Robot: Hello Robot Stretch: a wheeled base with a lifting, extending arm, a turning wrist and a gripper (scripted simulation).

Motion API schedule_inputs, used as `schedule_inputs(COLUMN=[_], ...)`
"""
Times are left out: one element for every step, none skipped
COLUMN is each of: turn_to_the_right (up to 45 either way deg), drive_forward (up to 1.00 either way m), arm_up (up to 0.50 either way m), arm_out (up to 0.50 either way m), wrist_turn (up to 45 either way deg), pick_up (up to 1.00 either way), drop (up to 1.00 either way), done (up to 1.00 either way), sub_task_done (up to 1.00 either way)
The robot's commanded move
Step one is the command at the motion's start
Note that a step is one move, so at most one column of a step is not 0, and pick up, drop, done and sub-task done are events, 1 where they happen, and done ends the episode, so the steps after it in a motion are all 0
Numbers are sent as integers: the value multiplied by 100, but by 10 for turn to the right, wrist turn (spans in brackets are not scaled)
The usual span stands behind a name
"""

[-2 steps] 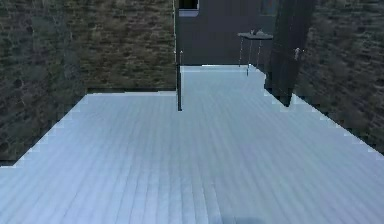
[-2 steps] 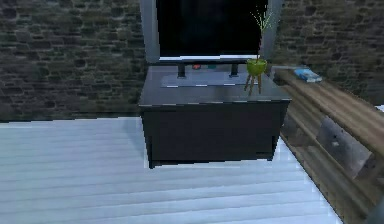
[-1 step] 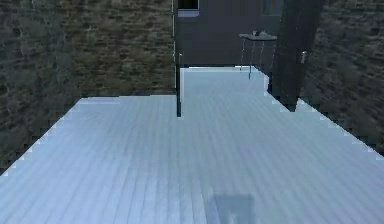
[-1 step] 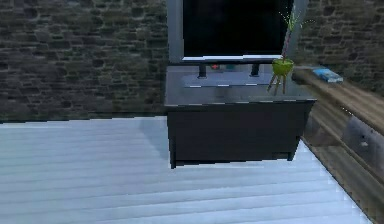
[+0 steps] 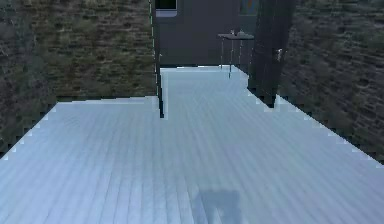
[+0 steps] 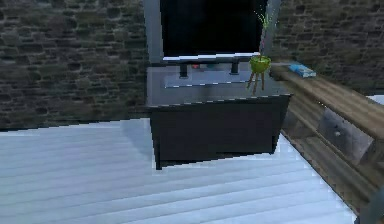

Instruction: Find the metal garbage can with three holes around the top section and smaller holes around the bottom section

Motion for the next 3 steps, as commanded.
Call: schedule_inputs(turn_to_the_right=[0, 30, 0], drive_forward=[100, 0, 100], arm_up=[0, 0, 0], arm_out=[0, 0, 0], wrist_turn=[0, 0, 0], pick_up=[0, 0, 0], drop=[0, 0, 0], done=[0, 0, 0], sub_task_done=[0, 0, 0])
